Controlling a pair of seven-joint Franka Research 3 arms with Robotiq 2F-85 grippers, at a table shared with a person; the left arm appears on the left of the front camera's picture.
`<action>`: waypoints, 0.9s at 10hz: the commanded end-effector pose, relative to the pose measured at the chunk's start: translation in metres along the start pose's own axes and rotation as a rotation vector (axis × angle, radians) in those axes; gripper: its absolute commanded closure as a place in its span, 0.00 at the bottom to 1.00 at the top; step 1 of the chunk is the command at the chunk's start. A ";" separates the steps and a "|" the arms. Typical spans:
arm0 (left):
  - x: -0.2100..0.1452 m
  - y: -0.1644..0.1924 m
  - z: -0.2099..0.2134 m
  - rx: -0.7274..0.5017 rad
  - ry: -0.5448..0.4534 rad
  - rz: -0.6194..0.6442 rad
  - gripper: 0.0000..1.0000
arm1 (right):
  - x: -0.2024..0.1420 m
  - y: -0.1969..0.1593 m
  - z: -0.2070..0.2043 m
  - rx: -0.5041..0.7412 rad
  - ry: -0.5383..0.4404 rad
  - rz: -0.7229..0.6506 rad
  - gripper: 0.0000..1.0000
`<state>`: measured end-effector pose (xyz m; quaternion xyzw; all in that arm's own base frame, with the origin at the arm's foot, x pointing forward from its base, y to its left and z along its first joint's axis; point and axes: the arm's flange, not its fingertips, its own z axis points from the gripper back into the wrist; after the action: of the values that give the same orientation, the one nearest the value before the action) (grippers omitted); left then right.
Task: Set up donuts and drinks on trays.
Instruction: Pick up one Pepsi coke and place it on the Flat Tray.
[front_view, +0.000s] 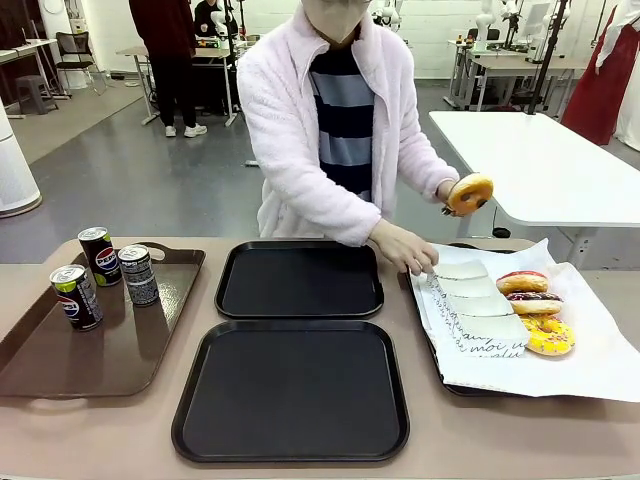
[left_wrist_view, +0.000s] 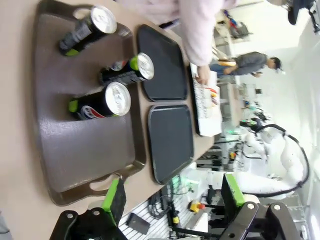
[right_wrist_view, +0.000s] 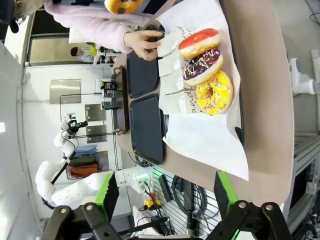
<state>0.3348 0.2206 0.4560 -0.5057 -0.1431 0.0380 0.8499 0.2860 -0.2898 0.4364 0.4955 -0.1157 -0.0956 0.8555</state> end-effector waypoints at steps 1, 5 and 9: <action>0.006 -0.039 0.014 0.254 0.034 0.032 0.00 | -0.001 0.000 0.000 0.009 0.003 0.001 0.00; 0.048 -0.119 -0.031 0.651 0.204 0.084 0.00 | -0.001 0.000 0.000 0.009 0.003 0.001 0.00; 0.087 -0.134 -0.127 1.003 0.202 0.157 0.00 | -0.001 0.000 0.000 0.009 0.003 0.001 0.00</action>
<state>0.4296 0.0672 0.5368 -0.0831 0.0011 0.1058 0.9909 0.2857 -0.2897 0.4359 0.4963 -0.1146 -0.0963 0.8552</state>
